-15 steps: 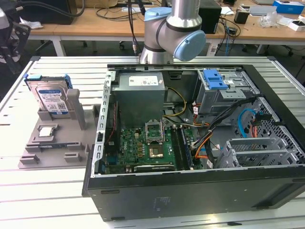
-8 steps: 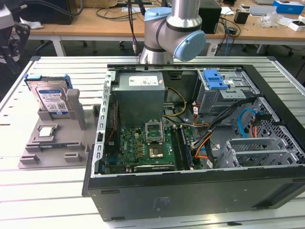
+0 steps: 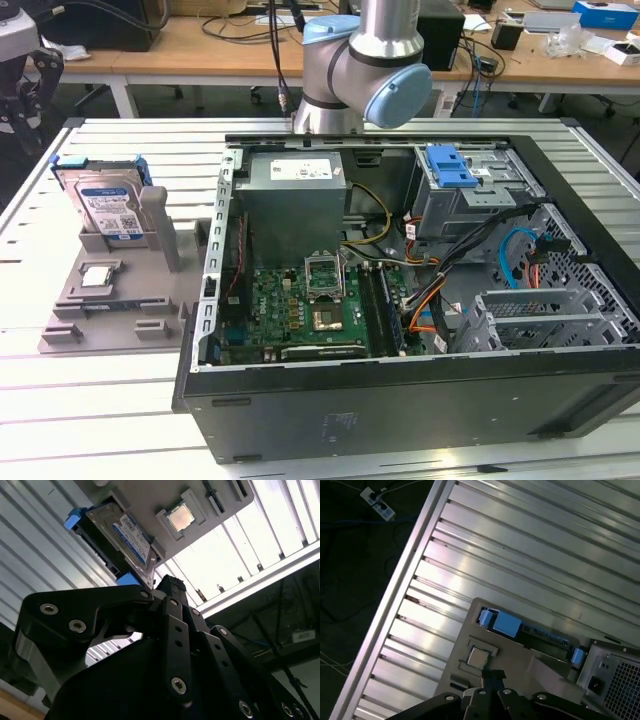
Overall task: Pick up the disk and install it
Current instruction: 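Pick up the disk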
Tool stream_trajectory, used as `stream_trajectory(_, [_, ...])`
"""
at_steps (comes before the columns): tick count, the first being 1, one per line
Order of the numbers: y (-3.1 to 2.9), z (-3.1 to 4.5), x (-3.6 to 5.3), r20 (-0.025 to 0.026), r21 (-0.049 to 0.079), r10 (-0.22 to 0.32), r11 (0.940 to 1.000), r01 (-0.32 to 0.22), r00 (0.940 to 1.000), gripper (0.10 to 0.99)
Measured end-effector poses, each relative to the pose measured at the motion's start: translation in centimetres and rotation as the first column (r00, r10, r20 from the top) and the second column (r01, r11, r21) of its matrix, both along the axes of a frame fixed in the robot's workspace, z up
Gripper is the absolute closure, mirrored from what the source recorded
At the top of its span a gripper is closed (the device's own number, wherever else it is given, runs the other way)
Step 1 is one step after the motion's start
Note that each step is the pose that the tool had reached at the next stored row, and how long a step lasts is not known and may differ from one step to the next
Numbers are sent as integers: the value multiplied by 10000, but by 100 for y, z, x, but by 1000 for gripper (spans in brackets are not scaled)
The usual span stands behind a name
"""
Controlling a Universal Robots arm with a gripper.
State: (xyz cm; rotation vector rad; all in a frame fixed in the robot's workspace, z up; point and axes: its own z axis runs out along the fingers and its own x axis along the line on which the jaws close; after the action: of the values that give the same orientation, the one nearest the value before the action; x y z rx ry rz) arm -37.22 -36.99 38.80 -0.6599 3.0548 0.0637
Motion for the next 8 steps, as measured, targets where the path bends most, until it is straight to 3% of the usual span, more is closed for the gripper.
stream_trajectory(3, [0,0,0,0,0,558,9984,-558,9984,980])
stream_trajectory(8, [0,0,0,0,0,1472,9891,-1472,9891,980])
